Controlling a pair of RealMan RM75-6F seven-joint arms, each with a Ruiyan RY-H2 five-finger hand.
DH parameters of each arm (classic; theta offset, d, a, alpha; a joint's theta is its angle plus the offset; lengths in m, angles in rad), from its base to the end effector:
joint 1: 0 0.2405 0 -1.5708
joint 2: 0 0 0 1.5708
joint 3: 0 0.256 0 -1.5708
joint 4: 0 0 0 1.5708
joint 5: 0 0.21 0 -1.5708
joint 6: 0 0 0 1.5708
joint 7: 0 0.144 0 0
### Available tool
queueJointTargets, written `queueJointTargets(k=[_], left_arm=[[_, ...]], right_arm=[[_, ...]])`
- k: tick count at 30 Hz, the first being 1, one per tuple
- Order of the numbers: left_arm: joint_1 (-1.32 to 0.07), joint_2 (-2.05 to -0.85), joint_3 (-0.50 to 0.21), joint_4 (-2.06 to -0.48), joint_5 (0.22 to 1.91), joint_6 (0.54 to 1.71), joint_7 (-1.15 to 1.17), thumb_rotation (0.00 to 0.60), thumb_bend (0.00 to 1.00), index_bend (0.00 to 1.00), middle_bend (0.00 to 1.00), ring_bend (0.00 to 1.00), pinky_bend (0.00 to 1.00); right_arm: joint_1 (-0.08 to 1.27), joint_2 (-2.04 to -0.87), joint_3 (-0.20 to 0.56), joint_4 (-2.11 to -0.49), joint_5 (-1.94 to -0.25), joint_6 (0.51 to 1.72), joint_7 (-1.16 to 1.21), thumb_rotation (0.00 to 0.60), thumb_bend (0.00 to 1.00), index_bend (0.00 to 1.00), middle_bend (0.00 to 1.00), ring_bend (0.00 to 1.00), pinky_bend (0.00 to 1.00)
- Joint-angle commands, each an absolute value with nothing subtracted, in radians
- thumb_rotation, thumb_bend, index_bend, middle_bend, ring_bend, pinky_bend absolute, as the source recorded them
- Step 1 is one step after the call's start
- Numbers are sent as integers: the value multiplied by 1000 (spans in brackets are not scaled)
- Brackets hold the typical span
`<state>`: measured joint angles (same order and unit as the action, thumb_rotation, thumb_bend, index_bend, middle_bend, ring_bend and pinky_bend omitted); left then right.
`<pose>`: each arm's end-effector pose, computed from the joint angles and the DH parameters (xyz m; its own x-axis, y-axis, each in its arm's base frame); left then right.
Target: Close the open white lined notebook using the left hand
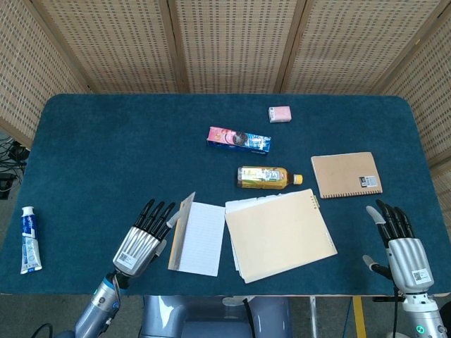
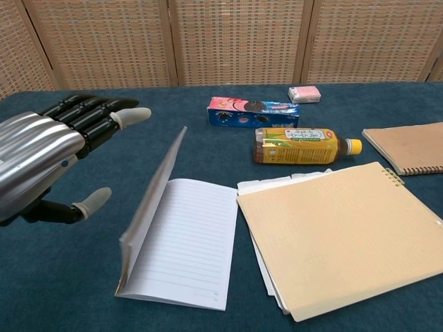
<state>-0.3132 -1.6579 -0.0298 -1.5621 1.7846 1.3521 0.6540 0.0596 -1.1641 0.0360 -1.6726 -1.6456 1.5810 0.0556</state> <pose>-0.1522 0.2012 -0.0158 0.5457 -0.1596 0.8226 0.6679 -0.5100 -0.5421 -0.2759 -0.1677 0.1445 0.2429 0.0561 0.9684 -0.9587 -0.1381 0.2485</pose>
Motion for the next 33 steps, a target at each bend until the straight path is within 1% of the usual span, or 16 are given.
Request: queueJointTargets(k=[1, 4, 9, 12, 17, 20, 22, 24, 29, 33], left_arm=[[-324, -1665, -37, -1563, 1772, 1334, 666, 600, 415, 0, 0, 0, 0], [-329, -1672, -35, -1570, 1764, 1326, 679, 600, 415, 0, 0, 0, 0], [-315, -1661, -17, -1581, 1762, 1344, 677, 600, 416, 0, 0, 0, 0], [-295, -1622, -3, -1592, 1764, 1376, 662, 600, 416, 0, 0, 0, 0], [-246, -1512, 27, -1608, 1749, 1434, 617, 600, 408, 0, 0, 0, 0], [-208, -1436, 51, -1629, 1712, 1455, 569, 600, 348, 0, 0, 0, 0], [-183, -1390, 64, -1636, 1688, 1471, 535, 600, 278, 0, 0, 0, 0], [-166, -1365, 70, -1639, 1671, 1483, 506, 600, 239, 0, 0, 0, 0], [-117, -1304, 86, -1626, 1629, 1518, 406, 600, 224, 0, 0, 0, 0], [-105, -1284, 83, -1607, 1613, 1524, 340, 600, 217, 0, 0, 0, 0]], right_arm=[[60, -1165, 35, -1674, -1647, 1580, 53, 600, 117, 32, 0, 0, 0], [59, -1164, 35, -1674, -1645, 1580, 52, 600, 117, 32, 0, 0, 0], [60, -1162, 37, -1670, -1637, 1575, 55, 600, 117, 32, 0, 0, 0], [60, -1161, 37, -1672, -1639, 1577, 55, 600, 117, 32, 0, 0, 0], [57, -1159, 38, -1675, -1640, 1582, 47, 600, 117, 33, 0, 0, 0], [56, -1158, 38, -1678, -1639, 1583, 35, 600, 117, 33, 0, 0, 0], [55, -1158, 39, -1679, -1639, 1586, 24, 600, 117, 33, 0, 0, 0], [54, -1158, 39, -1680, -1641, 1589, 13, 600, 117, 33, 0, 0, 0], [49, -1149, 37, -1695, -1640, 1588, -27, 600, 117, 32, 0, 0, 0], [49, -1152, 44, -1685, -1644, 1595, -74, 600, 117, 31, 0, 0, 0]])
